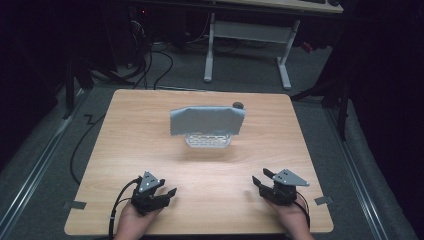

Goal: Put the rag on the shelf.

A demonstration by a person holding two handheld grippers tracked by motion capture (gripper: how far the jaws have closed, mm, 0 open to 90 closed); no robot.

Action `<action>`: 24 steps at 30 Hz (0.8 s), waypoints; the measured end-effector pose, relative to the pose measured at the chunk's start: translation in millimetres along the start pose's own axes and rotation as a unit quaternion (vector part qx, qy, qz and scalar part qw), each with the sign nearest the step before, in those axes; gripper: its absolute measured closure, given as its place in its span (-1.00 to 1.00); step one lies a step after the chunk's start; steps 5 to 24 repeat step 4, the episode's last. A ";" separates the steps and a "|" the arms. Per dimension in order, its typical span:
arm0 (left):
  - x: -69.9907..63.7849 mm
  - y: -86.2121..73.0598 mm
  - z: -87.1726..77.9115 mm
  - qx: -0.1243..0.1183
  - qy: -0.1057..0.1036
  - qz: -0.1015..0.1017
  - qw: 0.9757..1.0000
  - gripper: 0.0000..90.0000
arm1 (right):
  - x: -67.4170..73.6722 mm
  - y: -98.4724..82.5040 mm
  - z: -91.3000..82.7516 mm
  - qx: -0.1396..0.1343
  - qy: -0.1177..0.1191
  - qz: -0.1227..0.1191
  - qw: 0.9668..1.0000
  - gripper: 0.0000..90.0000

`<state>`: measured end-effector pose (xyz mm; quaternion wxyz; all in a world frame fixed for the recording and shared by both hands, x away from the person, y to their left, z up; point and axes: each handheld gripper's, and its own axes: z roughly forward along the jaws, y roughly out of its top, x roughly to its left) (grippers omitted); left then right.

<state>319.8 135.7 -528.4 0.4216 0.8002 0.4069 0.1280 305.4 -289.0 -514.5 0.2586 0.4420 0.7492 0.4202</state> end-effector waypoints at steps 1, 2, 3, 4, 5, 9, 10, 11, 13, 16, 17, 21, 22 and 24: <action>2.1 -0.2 0.0 0.000 -0.001 -0.004 1.000 -0.02 | -2.2 -0.8 2.4 0.006 0.005 0.014 1.000 0.03; 3.7 -0.6 -0.4 0.000 -0.001 -0.008 1.000 -0.02 | -3.8 -1.1 4.4 0.011 0.007 0.021 1.000 0.02; 4.9 -1.2 -0.8 0.001 0.000 -0.009 1.000 -0.02 | -4.2 -1.1 5.4 0.012 0.007 0.021 1.000 0.02; 5.9 -1.7 -1.4 0.002 0.002 -0.008 1.000 -0.03 | -3.6 -1.3 5.5 0.012 0.005 0.017 1.000 0.02; 5.9 -1.7 -1.4 0.002 0.002 -0.008 1.000 -0.03 | -3.6 -1.3 5.5 0.012 0.005 0.017 1.000 0.02; 5.9 -1.7 -1.4 0.002 0.002 -0.008 1.000 -0.03 | -3.6 -1.3 5.5 0.012 0.005 0.017 1.000 0.02; 5.9 -1.7 -1.4 0.002 0.002 -0.008 1.000 -0.03 | -3.6 -1.3 5.5 0.012 0.005 0.017 1.000 0.02; 5.9 -1.7 -1.4 0.002 0.002 -0.008 1.000 -0.03 | -3.6 -1.3 5.5 0.012 0.005 0.017 1.000 0.02; 5.9 -1.7 -1.4 0.002 0.002 -0.008 1.000 -0.03 | -3.6 -1.3 5.5 0.012 0.005 0.017 1.000 0.02; 5.9 -1.7 -1.4 0.002 0.002 -0.008 1.000 -0.03 | -3.6 -1.3 5.5 0.012 0.005 0.017 1.000 0.02; 5.9 -1.7 -1.4 0.002 0.002 -0.008 1.000 -0.03 | -3.6 -1.3 5.5 0.012 0.005 0.017 1.000 0.02; 5.9 -1.7 -1.4 0.002 0.002 -0.008 1.000 -0.03 | -3.6 -1.3 5.5 0.012 0.005 0.017 1.000 0.02; 5.9 -1.7 -1.4 0.002 0.002 -0.008 1.000 -0.03 | -3.6 -1.3 5.5 0.012 0.005 0.017 1.000 0.02; 5.9 -1.7 -1.4 0.002 0.002 -0.008 1.000 -0.03 | -3.6 -1.3 5.5 0.012 0.005 0.017 1.000 0.02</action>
